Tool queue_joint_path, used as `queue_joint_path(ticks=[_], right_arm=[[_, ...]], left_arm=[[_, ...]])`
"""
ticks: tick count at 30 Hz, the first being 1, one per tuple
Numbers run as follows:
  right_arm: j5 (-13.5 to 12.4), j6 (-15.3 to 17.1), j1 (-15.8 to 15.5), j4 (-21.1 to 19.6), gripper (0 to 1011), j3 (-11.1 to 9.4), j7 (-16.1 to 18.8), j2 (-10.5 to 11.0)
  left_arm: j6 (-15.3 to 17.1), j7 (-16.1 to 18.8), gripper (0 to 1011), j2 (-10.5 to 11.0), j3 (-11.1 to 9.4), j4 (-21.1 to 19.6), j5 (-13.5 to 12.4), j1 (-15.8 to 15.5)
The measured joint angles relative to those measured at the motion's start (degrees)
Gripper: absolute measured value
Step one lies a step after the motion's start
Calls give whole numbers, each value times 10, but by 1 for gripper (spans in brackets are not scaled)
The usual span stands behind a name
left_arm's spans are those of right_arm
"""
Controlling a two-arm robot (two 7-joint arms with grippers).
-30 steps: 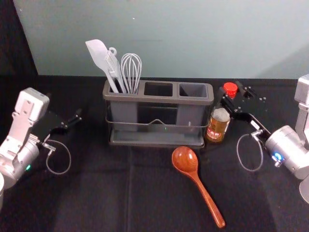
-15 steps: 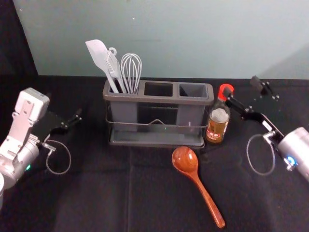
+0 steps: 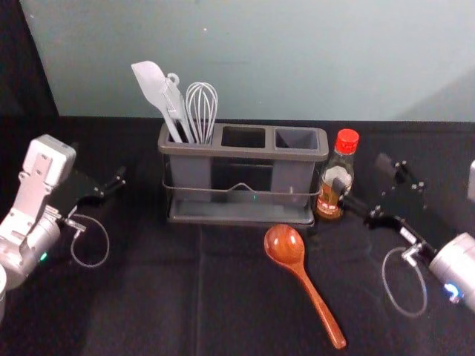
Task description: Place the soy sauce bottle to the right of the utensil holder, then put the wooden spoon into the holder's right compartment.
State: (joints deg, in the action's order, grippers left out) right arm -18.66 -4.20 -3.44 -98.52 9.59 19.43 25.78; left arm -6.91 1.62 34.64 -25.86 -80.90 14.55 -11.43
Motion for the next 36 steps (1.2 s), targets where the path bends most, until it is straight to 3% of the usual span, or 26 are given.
queue_joint_path(ticks=[9,20,26,36], right_arm=[[43,26,-18,-19,1002,28,-7,1],[78,106,2,12,1002,75,-15,-24],[83,106,10,31,1002,86,-5,-30],[82,106,8,27,1002,84,-5,-29]], left_arm=[[0,0,1005,0,0,0,0,0],[0,0,1005,0,0,0,0,0],[0,0,1005,0,0,0,0,0],[0,0,1005,0,0,0,0,0]])
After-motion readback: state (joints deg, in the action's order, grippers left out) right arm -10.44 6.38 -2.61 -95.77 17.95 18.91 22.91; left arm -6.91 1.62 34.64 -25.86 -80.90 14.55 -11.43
